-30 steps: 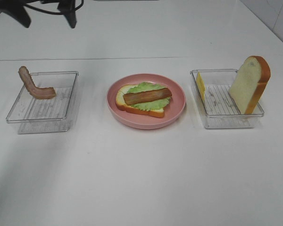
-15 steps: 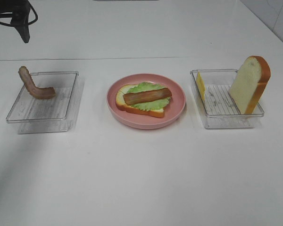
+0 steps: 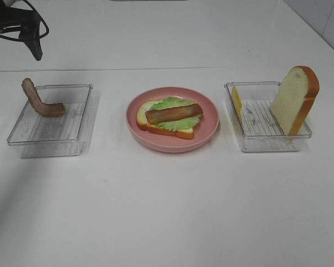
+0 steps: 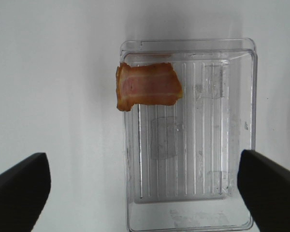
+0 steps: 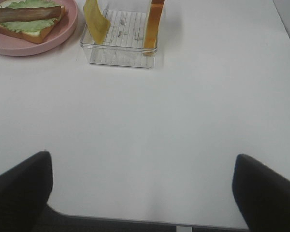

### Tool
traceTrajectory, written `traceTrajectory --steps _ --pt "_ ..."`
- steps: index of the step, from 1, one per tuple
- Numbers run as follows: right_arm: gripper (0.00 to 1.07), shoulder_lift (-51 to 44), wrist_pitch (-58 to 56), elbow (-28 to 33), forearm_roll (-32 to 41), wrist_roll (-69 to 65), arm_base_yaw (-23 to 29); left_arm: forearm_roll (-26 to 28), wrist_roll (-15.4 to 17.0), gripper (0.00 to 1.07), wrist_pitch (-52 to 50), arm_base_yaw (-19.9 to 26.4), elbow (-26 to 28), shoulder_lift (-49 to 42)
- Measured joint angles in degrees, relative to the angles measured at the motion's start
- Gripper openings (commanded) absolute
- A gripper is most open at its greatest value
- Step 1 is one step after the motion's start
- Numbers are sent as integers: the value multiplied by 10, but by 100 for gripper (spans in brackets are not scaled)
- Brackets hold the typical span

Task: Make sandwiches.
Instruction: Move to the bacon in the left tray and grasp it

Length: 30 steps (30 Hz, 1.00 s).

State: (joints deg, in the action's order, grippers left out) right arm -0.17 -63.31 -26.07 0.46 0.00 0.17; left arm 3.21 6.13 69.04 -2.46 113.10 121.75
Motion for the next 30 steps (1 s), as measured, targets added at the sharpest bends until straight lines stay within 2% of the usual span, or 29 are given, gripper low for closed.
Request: traceTrajectory --steps 18,26,30 --pt "99 0 0 0 0 0 0 14 -9 98 -58 15 0 93" --pt "99 0 0 0 0 0 0 40 -22 98 -69 24 2 119" --pt "99 0 0 0 0 0 0 44 -24 93 -76 24 2 120"
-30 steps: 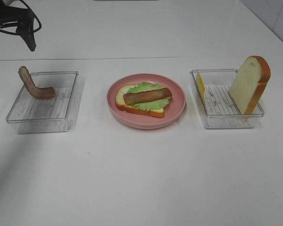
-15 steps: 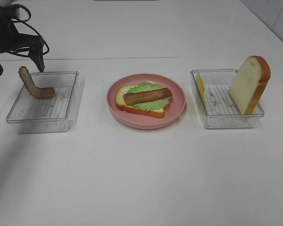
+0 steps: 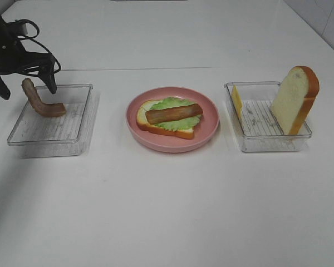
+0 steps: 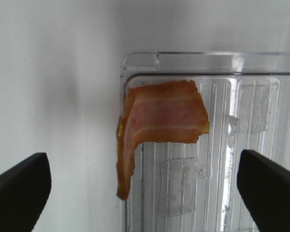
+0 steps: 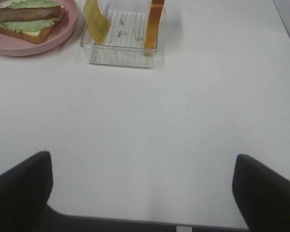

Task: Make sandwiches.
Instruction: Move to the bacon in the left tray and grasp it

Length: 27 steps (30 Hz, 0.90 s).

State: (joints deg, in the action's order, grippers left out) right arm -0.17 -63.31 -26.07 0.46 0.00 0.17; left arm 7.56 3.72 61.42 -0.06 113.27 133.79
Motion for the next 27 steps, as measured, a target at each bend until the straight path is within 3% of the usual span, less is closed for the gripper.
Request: traceTrajectory --steps 7,8,9,10,11,12,13,14,15,16,17,27 --pt "99 0 0 0 0 0 0 0 0 77 0 0 0 0" --pt "99 0 0 0 0 0 0 0 1 74 0 0 0 0" --pt "99 0 0 0 0 0 0 -1 3 64 0 0 0 0" --pt "99 0 0 0 0 0 0 -1 3 64 0 0 0 0" --pt "99 0 0 0 0 0 0 -5 11 47 0 0 0 0" --pt "99 0 0 0 0 0 0 -9 18 37 0 0 0 0" --pt "99 0 0 0 0 0 0 -9 18 37 0 0 0 0" --pt "99 0 0 0 0 0 0 -19 26 18 0 0 0 0" --pt "99 0 0 0 0 0 0 -25 30 8 0 0 0 0" --pt "99 0 0 0 0 0 0 -25 30 8 0 0 0 0" --pt "99 0 0 0 0 0 0 -36 32 0 0 0 0 0" --pt "99 0 0 0 0 0 0 -45 34 0 -2 0 0 0"
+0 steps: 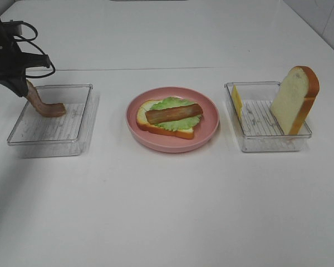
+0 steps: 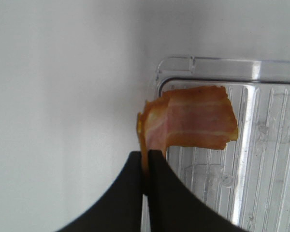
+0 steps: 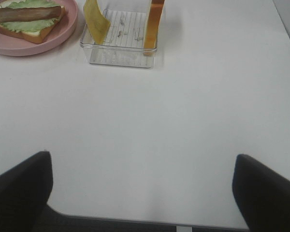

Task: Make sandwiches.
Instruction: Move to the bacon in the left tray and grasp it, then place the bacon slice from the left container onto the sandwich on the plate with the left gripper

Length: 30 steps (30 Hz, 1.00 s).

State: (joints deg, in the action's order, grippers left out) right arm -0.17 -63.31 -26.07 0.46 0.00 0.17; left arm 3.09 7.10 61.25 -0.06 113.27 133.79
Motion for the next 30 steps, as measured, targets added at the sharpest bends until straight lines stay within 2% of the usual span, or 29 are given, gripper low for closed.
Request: traceTrajectory --steps 8,14,19,21,23,24,28,30 --pt "99 0 0 0 0 0 0 2 1 0 -1 0 0 -14" --pt "99 0 0 0 0 0 0 5 0 0 10 -13 38 -47" --pt "99 0 0 0 0 0 0 5 -2 0 23 -37 64 -57" --pt "99 0 0 0 0 0 0 10 -2 0 34 -68 96 -67" --pt "99 0 0 0 0 0 0 11 -2 0 36 -76 105 -67" --pt "99 0 0 0 0 0 0 21 -2 0 38 -93 121 -68" --pt "99 0 0 0 0 0 0 41 -2 0 40 -117 136 -68" --pt "99 0 0 0 0 0 0 72 -2 0 36 -141 139 -68"
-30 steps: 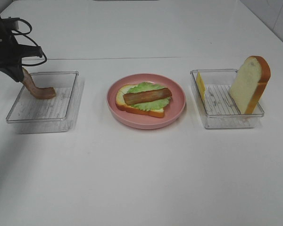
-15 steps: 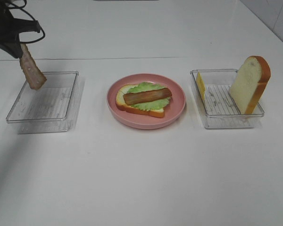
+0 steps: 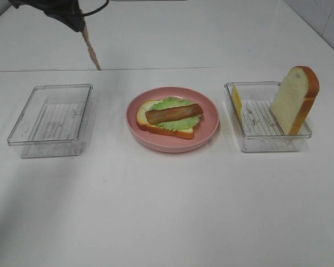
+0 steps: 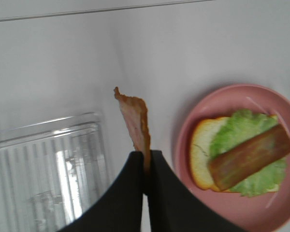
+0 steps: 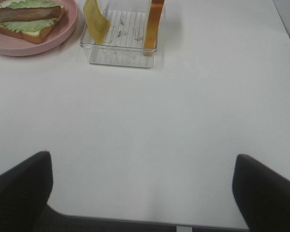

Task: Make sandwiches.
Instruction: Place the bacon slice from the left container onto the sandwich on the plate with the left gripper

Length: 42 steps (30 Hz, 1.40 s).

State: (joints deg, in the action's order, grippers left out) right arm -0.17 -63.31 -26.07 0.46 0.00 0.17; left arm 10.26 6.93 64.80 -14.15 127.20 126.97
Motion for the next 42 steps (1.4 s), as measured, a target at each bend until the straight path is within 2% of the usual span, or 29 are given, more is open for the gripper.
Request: traceTrajectory --steps 8,17,22,24,29,38,42 --pt "99 0 0 0 0 0 0 76 0 0 -19 -57 1 7" --pt "99 0 0 0 0 0 0 134 -2 0 -33 -104 1 33" --pt "99 0 0 0 0 0 0 188 -23 0 -33 -121 1 56" --pt "99 0 0 0 0 0 0 226 -38 0 -32 -123 1 71" --pt "99 0 0 0 0 0 0 265 -57 0 -32 -123 1 93" --pt "99 0 0 0 0 0 0 265 -60 0 -27 -123 1 130" --pt "99 0 0 0 0 0 0 240 -60 0 -22 -123 1 150"
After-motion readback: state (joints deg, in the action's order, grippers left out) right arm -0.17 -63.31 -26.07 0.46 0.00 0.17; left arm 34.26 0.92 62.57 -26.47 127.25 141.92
